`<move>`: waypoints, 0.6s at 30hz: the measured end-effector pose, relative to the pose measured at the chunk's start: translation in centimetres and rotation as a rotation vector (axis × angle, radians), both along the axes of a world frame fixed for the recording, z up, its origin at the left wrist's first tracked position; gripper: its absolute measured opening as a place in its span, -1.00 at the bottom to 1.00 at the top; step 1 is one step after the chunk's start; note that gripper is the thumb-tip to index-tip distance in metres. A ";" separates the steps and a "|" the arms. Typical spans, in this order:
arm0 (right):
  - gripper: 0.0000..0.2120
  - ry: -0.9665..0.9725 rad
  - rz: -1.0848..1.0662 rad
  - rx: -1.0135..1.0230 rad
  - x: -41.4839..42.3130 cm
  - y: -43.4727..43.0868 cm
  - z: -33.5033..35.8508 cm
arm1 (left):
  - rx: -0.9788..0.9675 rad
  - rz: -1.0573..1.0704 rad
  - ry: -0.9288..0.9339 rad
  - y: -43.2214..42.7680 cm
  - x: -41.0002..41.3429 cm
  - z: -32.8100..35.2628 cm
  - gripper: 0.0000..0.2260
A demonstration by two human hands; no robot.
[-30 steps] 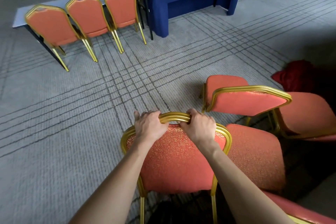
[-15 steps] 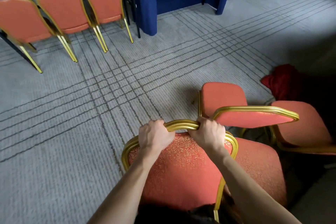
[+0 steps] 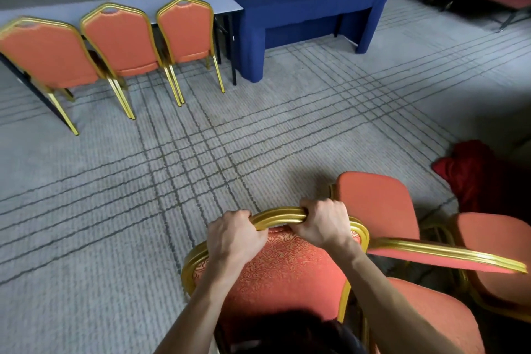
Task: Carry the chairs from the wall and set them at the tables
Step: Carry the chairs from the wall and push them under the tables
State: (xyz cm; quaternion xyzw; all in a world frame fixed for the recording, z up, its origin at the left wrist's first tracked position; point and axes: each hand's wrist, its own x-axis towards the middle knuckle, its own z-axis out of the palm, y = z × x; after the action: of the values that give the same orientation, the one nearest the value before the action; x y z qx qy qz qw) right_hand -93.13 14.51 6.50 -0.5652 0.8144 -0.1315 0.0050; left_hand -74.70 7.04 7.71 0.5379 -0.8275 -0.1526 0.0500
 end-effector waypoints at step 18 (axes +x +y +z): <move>-0.69 -0.023 -0.011 -0.252 -20.0 -24.7 0.6 | -0.134 0.002 -0.035 -24.6 -19.9 3.6 -0.66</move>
State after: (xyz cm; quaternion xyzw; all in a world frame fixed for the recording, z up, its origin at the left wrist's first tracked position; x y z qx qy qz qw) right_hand -113.15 -10.22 7.07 -0.5552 0.7945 -0.2393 -0.0576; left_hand -94.64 -17.58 11.33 0.5367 -0.8362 -0.0874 0.0717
